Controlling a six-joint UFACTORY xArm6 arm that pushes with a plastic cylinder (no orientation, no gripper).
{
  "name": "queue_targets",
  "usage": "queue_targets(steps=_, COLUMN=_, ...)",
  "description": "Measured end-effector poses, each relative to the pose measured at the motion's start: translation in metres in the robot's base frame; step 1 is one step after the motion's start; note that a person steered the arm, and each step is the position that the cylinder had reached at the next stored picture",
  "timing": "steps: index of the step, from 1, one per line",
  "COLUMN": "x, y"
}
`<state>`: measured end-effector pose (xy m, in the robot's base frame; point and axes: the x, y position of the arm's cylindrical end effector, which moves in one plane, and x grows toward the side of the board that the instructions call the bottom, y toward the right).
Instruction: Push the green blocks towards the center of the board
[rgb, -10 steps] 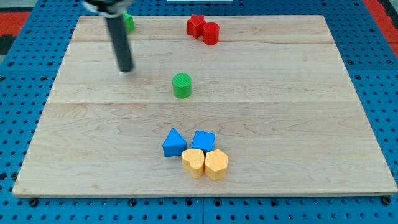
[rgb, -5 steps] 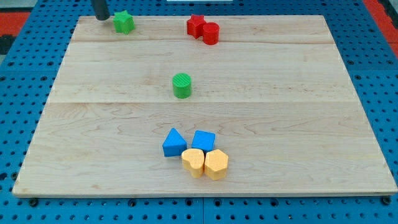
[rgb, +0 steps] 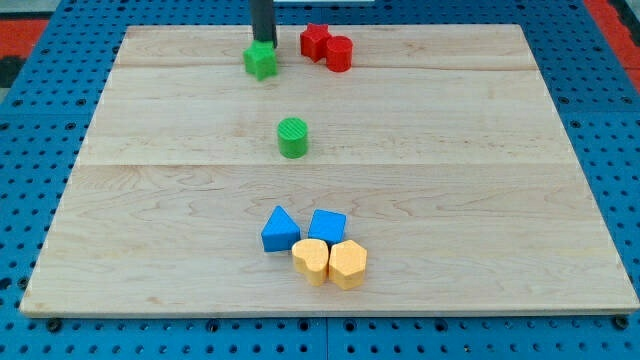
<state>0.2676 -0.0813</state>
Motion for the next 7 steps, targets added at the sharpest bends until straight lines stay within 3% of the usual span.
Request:
queue_targets(steps=1, x=0.052, y=-0.001)
queue_targets(steps=2, x=0.030, y=-0.012)
queue_targets(steps=3, x=0.055, y=-0.037)
queue_targets(steps=4, x=0.083, y=-0.001)
queue_targets(steps=7, x=0.082, y=0.053)
